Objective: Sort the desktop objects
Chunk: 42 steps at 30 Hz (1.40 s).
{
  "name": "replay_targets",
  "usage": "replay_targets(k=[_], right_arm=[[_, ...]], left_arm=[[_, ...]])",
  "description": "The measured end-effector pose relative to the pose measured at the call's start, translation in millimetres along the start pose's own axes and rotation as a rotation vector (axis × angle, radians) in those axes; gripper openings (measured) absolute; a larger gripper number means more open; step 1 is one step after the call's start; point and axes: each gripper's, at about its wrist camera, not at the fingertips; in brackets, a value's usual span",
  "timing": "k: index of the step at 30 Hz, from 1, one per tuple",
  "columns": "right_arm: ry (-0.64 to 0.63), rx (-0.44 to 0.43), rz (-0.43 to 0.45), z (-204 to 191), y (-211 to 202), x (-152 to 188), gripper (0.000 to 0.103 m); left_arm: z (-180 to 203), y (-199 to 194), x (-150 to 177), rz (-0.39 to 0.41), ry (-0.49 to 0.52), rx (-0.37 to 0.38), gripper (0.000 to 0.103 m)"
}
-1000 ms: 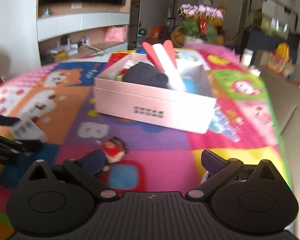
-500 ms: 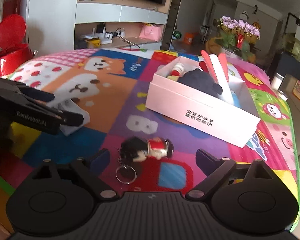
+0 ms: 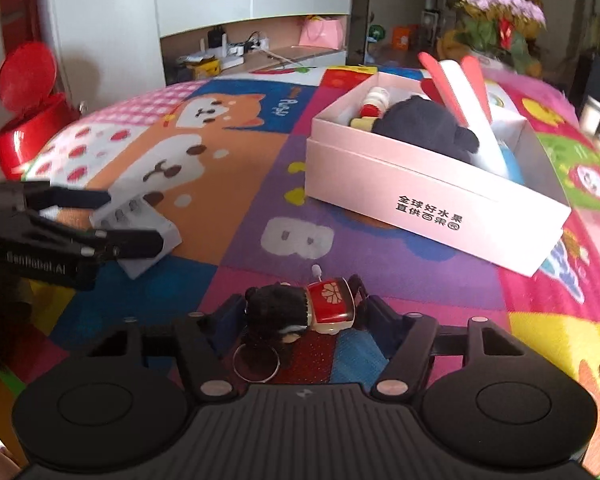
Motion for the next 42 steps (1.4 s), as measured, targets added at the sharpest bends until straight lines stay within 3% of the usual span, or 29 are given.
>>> replay_targets(k=[5,11,15,19,22,26,32,34,37,39,42], right_arm=[[0.033,0.021,0.032,11,-16,-1,0.065],[0.06,0.045,0.053,27,-34,0,0.065],[0.077,0.056,0.063,37,-45,5,0.065],[0.091,0.073,0.087,52,-62,5,0.065],[0.101,0.097,0.141,69,-82,-5,0.065],[0.1,0.163,0.28,95,-111,-42,0.065],[0.194,0.189,0.408,143,-113,-137,0.065],[0.24,0.171,0.407,156,-98,-165,0.065],[0.293,0.153,0.383,169,-64,-198,0.066],[0.312,0.163,0.361,172,-36,-208,0.076],[0.368,0.156,0.283,179,-4,-203,0.076]], left_arm=[[9,4,0,-0.021,0.026,-0.01,0.102],[19,13,-1,-0.059,0.053,-0.08,0.102],[24,14,-1,-0.062,0.074,-0.097,0.095],[41,13,-5,-0.074,0.112,-0.027,0.095],[66,5,-25,-0.004,0.193,0.048,0.095],[93,3,-79,0.125,0.293,0.111,0.095],[108,29,-165,0.289,0.355,0.151,0.095],[104,48,-185,0.296,0.318,0.16,0.095],[89,84,-201,0.238,0.235,0.185,0.096],[77,98,-200,0.193,0.186,0.181,0.097],[60,98,-182,0.169,0.159,0.165,0.1]])
Point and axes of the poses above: each gripper's, at about its wrist camera, not at the fingertips, and y roughly the way its jaws point, z to its right, x to its underside, and after that the axes turned 14 degrees about x, right-handed
